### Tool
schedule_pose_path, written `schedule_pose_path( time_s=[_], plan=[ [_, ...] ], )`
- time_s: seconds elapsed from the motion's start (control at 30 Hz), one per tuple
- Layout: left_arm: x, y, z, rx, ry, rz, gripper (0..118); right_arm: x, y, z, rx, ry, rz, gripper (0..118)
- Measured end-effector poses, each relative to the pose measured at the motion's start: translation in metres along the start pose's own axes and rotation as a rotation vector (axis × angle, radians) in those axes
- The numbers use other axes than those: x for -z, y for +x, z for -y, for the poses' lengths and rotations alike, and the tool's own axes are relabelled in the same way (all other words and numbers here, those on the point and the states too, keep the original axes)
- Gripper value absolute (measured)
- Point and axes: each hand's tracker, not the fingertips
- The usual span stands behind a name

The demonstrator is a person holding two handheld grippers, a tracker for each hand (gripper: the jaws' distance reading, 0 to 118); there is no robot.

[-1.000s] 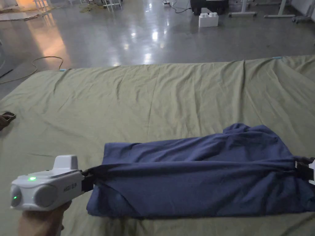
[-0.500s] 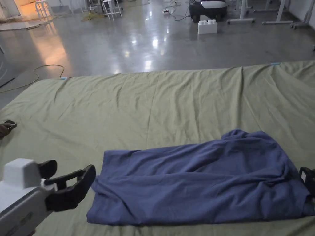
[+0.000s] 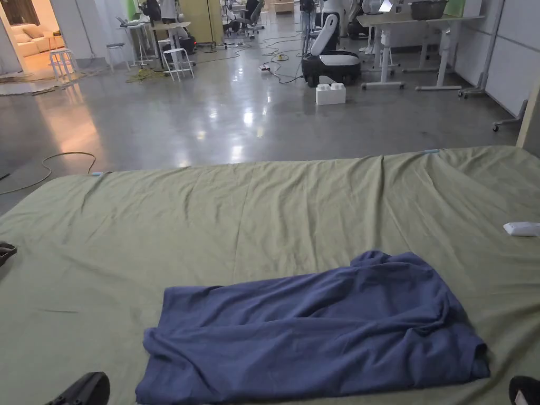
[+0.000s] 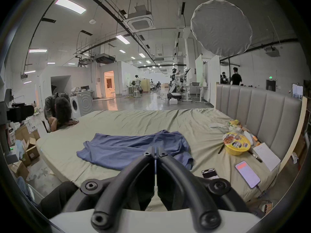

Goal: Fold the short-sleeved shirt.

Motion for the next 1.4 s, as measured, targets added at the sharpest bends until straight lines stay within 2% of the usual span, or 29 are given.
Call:
schedule_pose_path(
  time_s=[0.03, 0.07, 0.13, 0.17, 0.3, 0.5, 0.53, 0.63, 0.67, 0.77, 0.83, 0.9, 0.97, 1.0, 1.03, 1.1, 1.13, 1.23, 1.27, 1.3, 1.33, 1.37, 1.4],
  plan=[
    [-0.002, -0.002, 0.001, -0.006, -0.003, 0.004, 0, 0.001, -0.001, 0.006, 0.079, -0.077, -0.044, 0],
    [-0.003, -0.003, 0.001, -0.009, -0.002, 0.008, 0, -0.003, -0.004, 0.003, 0.041, -0.014, -0.017, 0],
    [-0.003, -0.006, 0.0, -0.047, -0.009, -0.004, 0, -0.001, -0.003, 0.003, 0.066, -0.022, -0.019, 0],
    [-0.001, -0.008, 0.002, -0.058, -0.008, -0.005, 0, 0.001, -0.003, 0.004, 0.107, -0.035, -0.016, 0],
    [0.011, -0.013, 0.01, -0.071, -0.051, -0.029, 0, 0.005, -0.002, 0.002, 0.118, -0.028, -0.034, 0],
    [0.084, -0.044, 0.049, -0.243, -0.231, -0.016, 1, 0.012, -0.002, 0.015, 0.108, -0.079, -0.076, 0],
    [0.104, -0.054, 0.061, -0.298, -0.242, 0.009, 13, 0.015, -0.001, 0.019, 0.108, -0.107, -0.088, 0],
    [0.171, -0.074, 0.101, -0.32, -0.383, 0.0, 74, 0.021, -0.003, 0.031, 0.11, -0.171, -0.088, 0],
    [0.196, -0.08, 0.115, -0.331, -0.441, -0.011, 75, 0.023, -0.002, 0.035, 0.107, -0.196, -0.092, 0],
    [0.254, -0.099, 0.157, -0.362, -0.542, -0.051, 75, 0.026, -0.001, 0.045, 0.09, -0.254, -0.076, 0],
    [0.281, -0.103, 0.176, -0.322, -0.623, -0.126, 74, 0.026, 0.003, 0.051, 0.081, -0.284, -0.066, 0],
    [0.293, -0.102, 0.185, -0.302, -0.632, -0.133, 70, 0.025, 0.005, 0.054, 0.079, -0.306, -0.053, 0],
    [0.301, -0.1, 0.192, -0.309, -0.652, -0.109, 42, 0.026, 0.01, 0.061, 0.088, -0.331, -0.034, 0],
    [0.305, -0.096, 0.196, -0.281, -0.674, -0.123, 33, 0.027, 0.011, 0.063, 0.097, -0.343, -0.029, 0],
    [0.303, -0.091, 0.198, -0.25, -0.666, -0.143, 30, 0.03, 0.014, 0.066, 0.112, -0.361, -0.026, 0],
    [0.303, -0.086, 0.196, -0.273, -0.656, -0.121, 12, 0.038, 0.018, 0.069, 0.122, -0.378, -0.023, 0],
    [0.306, -0.083, 0.196, -0.287, -0.67, -0.101, 8, 0.043, 0.02, 0.069, 0.126, -0.382, -0.022, 0],
    [0.309, -0.077, 0.199, -0.258, -0.705, -0.118, 8, 0.081, 0.033, 0.065, 0.166, -0.395, -0.021, 2],
    [0.31, -0.078, 0.199, -0.261, -0.717, -0.117, 8, 0.1, 0.039, 0.064, 0.174, -0.397, -0.016, 10],
    [0.313, -0.081, 0.2, -0.263, -0.724, -0.113, 8, 0.12, 0.045, 0.064, 0.181, -0.414, -0.015, 34],
    [0.314, -0.083, 0.199, -0.274, -0.738, -0.106, 8, 0.144, 0.051, 0.066, 0.186, -0.418, -0.012, 72],
    [0.314, -0.085, 0.199, -0.28, -0.745, -0.098, 8, 0.171, 0.059, 0.071, 0.202, -0.435, 0.009, 87],
    [0.313, -0.086, 0.199, -0.282, -0.748, -0.092, 8, 0.192, 0.067, 0.076, 0.208, -0.455, 0.038, 85]
  ],
)
